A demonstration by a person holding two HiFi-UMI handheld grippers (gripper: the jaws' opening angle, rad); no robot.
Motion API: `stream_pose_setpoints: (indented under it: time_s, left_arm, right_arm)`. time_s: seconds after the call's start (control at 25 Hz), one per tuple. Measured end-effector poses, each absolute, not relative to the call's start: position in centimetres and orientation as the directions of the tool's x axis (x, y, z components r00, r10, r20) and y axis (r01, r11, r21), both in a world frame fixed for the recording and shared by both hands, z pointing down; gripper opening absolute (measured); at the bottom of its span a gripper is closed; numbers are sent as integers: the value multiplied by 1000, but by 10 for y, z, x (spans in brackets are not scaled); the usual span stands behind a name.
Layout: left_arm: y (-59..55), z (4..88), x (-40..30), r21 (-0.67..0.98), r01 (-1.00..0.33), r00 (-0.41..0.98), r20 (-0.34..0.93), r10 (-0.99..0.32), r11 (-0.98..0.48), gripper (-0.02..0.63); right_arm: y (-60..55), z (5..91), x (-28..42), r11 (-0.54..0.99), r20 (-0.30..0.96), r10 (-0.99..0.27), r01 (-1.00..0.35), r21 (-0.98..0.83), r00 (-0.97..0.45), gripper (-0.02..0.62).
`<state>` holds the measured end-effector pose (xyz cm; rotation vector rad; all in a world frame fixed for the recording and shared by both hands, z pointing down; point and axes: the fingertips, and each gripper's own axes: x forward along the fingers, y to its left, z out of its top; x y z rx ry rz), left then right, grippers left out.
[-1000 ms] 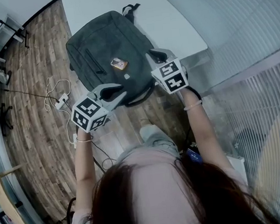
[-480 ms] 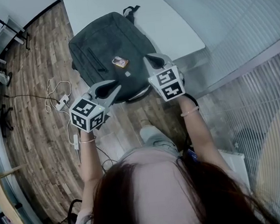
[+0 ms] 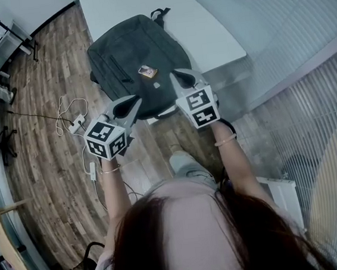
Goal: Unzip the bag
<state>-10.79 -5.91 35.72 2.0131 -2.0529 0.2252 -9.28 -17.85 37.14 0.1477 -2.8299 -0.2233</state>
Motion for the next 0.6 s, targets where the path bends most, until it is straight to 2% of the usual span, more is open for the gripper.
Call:
stream_pose_setpoints:
  time_s: [0.6]
  left_arm:
    - [-12, 334, -96, 39, -985, -158, 199, -967, 169, 15]
  right_arm:
    - [-129, 342, -59, 977, 177, -147, -115, 180, -973, 3]
